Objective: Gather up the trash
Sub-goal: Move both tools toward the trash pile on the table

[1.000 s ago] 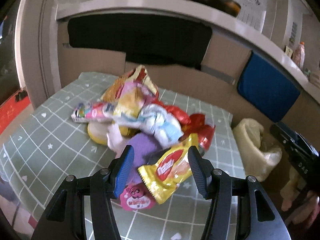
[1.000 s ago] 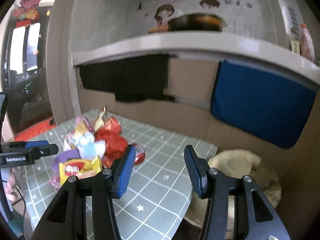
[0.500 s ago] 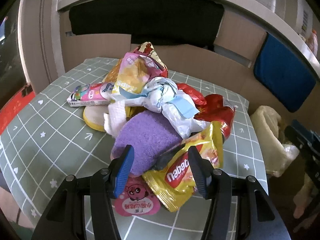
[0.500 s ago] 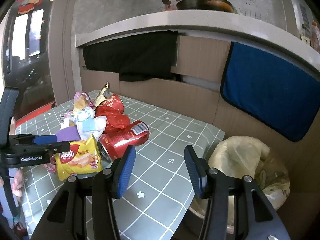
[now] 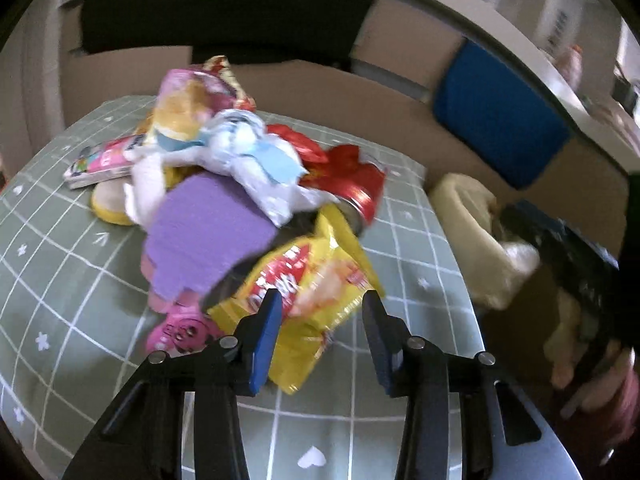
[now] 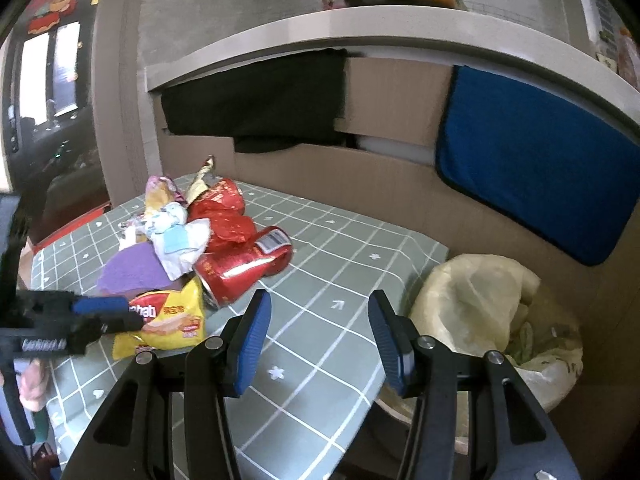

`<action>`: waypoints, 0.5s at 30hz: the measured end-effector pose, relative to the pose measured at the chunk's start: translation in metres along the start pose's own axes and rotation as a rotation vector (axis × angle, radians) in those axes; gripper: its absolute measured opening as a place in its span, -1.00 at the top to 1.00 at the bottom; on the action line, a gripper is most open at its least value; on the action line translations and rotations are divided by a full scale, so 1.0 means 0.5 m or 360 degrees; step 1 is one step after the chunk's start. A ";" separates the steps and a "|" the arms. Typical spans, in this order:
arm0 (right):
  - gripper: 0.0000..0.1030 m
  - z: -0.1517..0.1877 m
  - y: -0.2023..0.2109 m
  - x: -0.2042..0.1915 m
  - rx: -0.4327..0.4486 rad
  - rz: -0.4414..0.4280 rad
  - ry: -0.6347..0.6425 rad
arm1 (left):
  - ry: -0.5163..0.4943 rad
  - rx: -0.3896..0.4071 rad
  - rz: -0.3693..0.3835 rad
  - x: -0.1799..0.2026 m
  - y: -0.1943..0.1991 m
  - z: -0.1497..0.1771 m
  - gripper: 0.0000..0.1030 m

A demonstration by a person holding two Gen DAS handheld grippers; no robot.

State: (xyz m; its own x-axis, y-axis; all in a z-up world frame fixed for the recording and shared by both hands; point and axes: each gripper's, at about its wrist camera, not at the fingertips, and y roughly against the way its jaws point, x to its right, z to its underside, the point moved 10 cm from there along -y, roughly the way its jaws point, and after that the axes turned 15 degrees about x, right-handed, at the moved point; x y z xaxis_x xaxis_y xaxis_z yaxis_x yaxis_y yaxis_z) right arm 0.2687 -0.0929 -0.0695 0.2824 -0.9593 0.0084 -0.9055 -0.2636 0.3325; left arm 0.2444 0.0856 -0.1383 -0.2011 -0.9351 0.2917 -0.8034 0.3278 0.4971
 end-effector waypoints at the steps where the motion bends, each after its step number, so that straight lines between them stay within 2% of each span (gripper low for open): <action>1: 0.05 0.002 0.002 0.007 -0.0003 0.0009 -0.0009 | -0.0003 0.0003 0.0013 0.001 -0.001 0.002 0.18; 3: 0.05 0.009 0.008 0.025 -0.0009 0.0033 -0.0036 | 0.0026 0.0019 -0.0008 -0.008 -0.007 -0.003 0.18; 6: 0.05 0.019 0.014 0.045 -0.0024 0.0057 -0.0065 | 0.0118 0.0112 -0.0031 -0.031 0.009 -0.023 0.16; 8: 0.05 0.025 0.019 0.058 -0.0029 0.0070 -0.0082 | 0.0119 0.0140 -0.0072 -0.047 0.021 -0.027 0.13; 12: 0.05 0.038 0.026 0.084 -0.0040 0.0079 -0.0156 | 0.0123 0.0105 -0.0183 -0.084 0.035 -0.001 0.10; 15: 0.05 0.050 0.024 0.089 -0.0055 0.0073 -0.0193 | 0.0187 0.0028 -0.0156 -0.091 0.015 0.018 0.10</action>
State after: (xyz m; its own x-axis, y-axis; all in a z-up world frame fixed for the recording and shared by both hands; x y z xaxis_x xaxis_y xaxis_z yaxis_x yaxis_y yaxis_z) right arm 0.2626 -0.1411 -0.0890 0.1989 -0.9760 -0.0891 -0.9045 -0.2178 0.3665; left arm 0.2424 0.1295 -0.1550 -0.0552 -0.9400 0.3367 -0.8260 0.2324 0.5135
